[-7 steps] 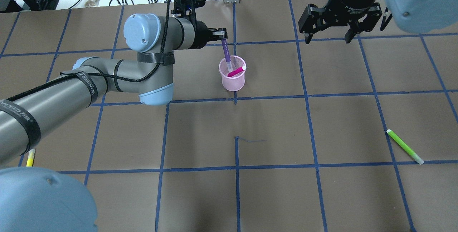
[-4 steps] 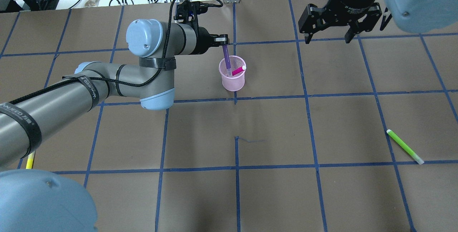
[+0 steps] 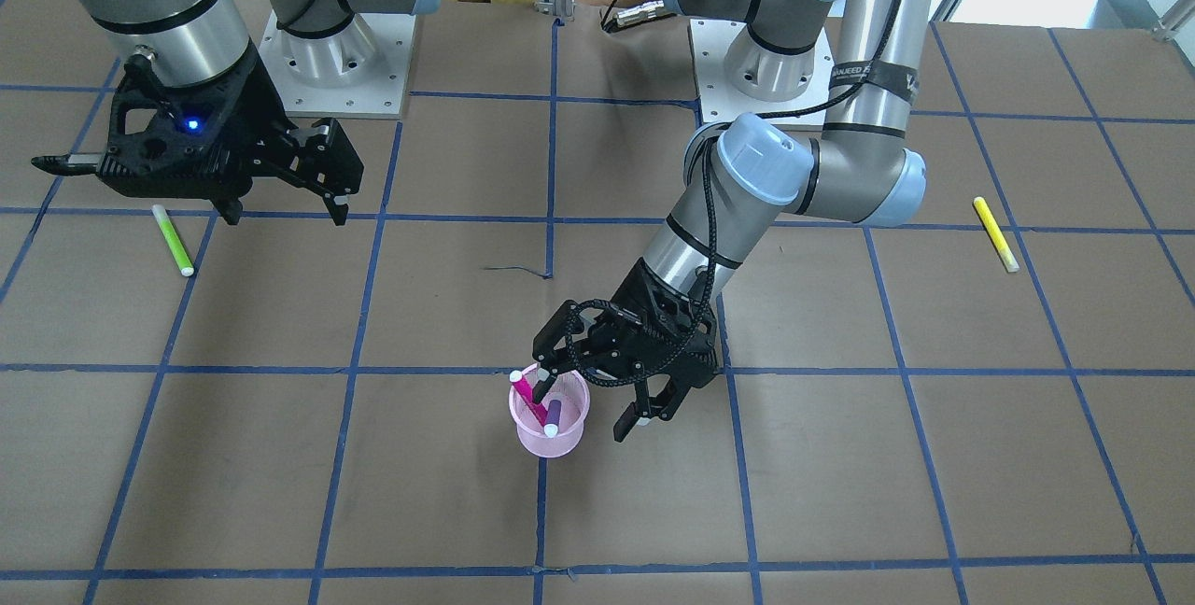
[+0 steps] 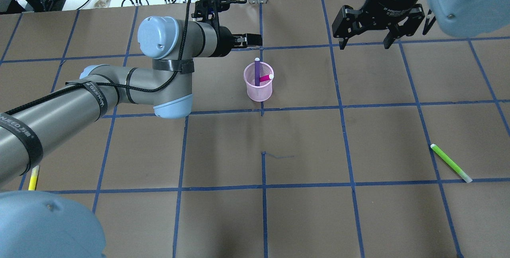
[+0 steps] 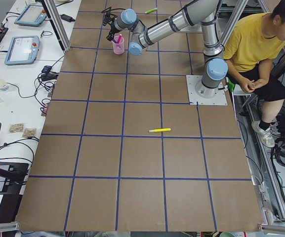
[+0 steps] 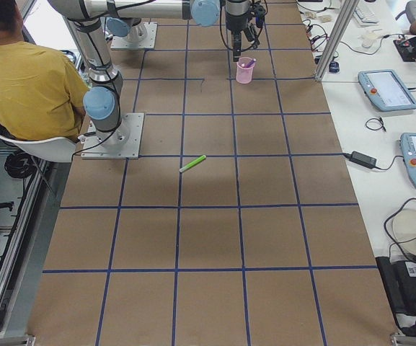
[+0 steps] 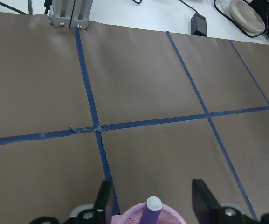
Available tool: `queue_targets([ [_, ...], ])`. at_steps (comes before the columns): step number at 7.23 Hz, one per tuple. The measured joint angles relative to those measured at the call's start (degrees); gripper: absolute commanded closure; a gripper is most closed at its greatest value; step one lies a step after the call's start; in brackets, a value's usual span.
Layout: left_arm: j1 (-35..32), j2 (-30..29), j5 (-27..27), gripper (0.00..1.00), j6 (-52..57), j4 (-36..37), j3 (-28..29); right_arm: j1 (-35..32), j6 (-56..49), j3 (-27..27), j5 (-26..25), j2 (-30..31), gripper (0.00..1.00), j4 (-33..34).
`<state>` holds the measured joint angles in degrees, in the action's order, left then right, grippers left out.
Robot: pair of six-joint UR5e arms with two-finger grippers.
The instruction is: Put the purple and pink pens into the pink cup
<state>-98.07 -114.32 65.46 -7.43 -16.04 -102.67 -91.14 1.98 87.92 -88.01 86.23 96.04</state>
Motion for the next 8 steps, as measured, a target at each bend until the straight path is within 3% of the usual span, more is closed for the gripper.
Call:
queue_targets([
  [2,2.8,3.8,0.2,0.0,2.5,-19.7,6.5,0.0,0.0,0.0,0.0,0.0,0.0,0.0],
  [3,5.6,6.3,1.1,0.0,5.6,-34.3,10.3,0.0,0.0,0.0,0.0,-0.1,0.0,0.0],
  [5,9.9,12.3,9.6,0.0,11.4,-57.1,14.9,0.0,-0.3,0.1,-0.2,-0.1,0.0,0.0],
  [6,10.4,16.1,15.2,0.0,12.1,-64.7,15.6,0.1,-1.0,0.2,-0.4,-0.1,0.0,0.1],
  [8,10.0,22.0,20.5,0.0,11.7,-72.8,15.8,0.3,-1.7,0.2,-0.4,-0.1,0.0,0.5],
])
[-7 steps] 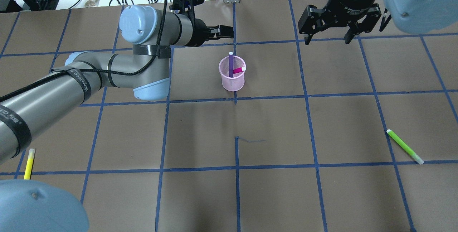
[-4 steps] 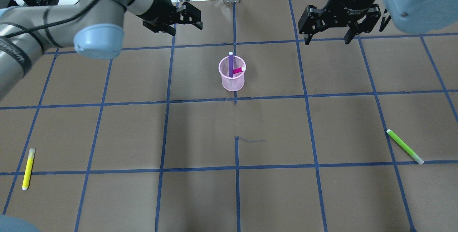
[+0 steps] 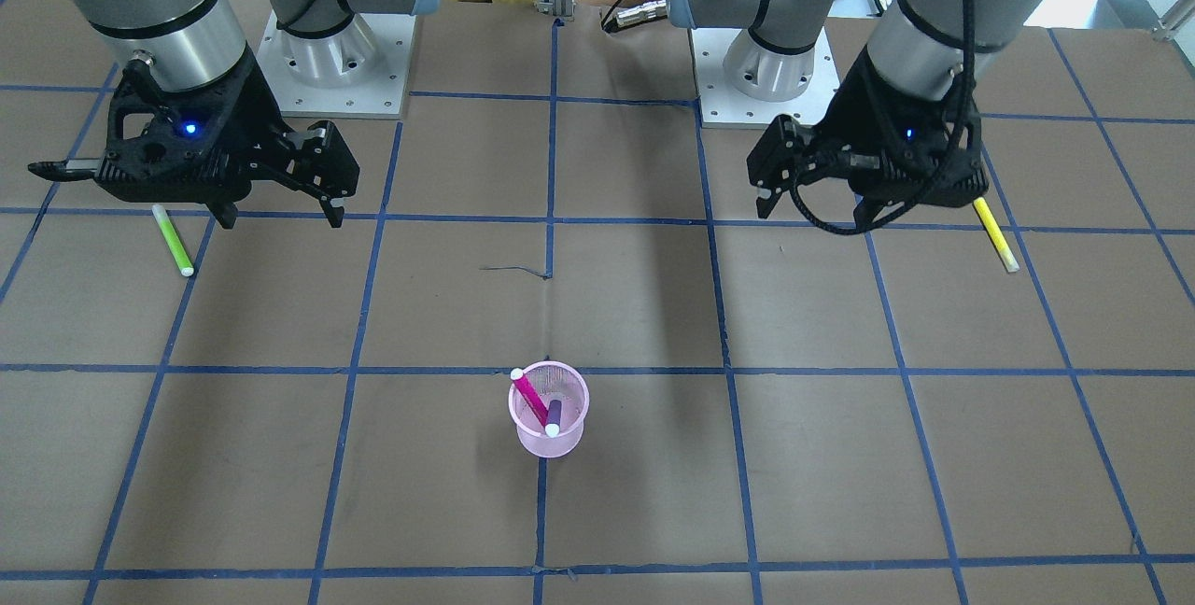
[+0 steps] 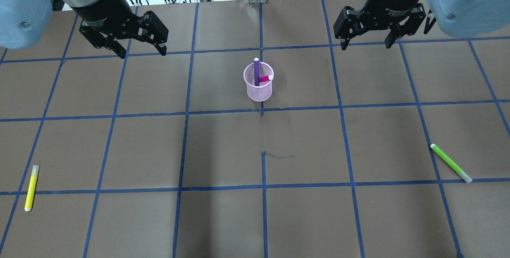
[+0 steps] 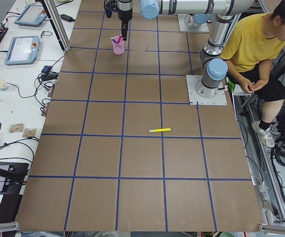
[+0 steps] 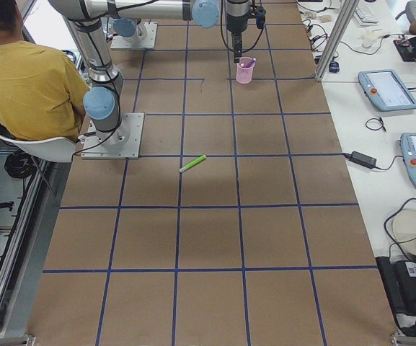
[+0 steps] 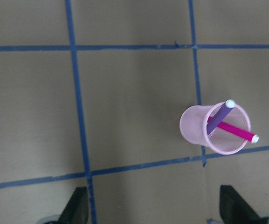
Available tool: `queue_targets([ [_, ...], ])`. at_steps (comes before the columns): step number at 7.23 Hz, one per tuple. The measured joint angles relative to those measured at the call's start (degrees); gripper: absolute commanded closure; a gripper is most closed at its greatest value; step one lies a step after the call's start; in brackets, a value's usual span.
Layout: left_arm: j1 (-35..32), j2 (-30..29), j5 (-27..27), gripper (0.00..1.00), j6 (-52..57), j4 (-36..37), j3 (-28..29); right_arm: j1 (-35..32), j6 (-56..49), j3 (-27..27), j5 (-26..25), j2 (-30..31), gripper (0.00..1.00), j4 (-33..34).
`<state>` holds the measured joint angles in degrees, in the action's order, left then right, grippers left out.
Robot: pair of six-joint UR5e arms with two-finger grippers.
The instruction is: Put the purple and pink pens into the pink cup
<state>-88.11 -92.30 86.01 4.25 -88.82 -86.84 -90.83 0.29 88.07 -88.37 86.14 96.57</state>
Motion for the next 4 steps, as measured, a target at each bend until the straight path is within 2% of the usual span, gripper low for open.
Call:
queue_targets([
  [4,-0.6,1.4,2.2,0.0,-0.8,-3.5,0.1,0.2,-0.3,0.0,0.2,0.0,0.0,0.4],
])
